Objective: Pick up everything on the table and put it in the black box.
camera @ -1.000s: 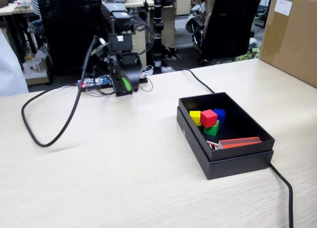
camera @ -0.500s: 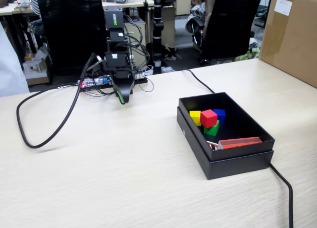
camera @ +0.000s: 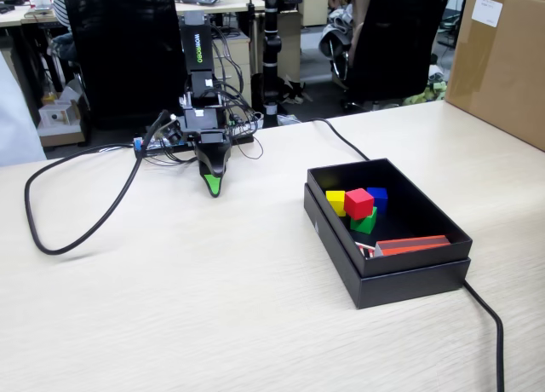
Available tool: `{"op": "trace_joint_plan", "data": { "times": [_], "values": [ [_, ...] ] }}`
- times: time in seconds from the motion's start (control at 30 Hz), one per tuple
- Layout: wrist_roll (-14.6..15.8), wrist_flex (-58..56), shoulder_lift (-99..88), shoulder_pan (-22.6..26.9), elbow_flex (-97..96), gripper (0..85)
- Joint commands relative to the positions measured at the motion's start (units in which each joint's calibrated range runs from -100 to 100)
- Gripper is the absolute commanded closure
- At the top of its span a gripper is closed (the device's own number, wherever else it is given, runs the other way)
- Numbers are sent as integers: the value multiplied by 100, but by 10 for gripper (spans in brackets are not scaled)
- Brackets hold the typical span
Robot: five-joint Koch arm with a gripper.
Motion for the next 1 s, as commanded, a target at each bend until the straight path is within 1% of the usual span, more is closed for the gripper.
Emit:
{"op": "trace_joint_plan", "data": {
  "times": [0.0, 0.97],
  "values": [
    [-63, 317, 0, 15, -396, 341],
    [-63, 334, 0, 15, -505, 352]
  ]
}}
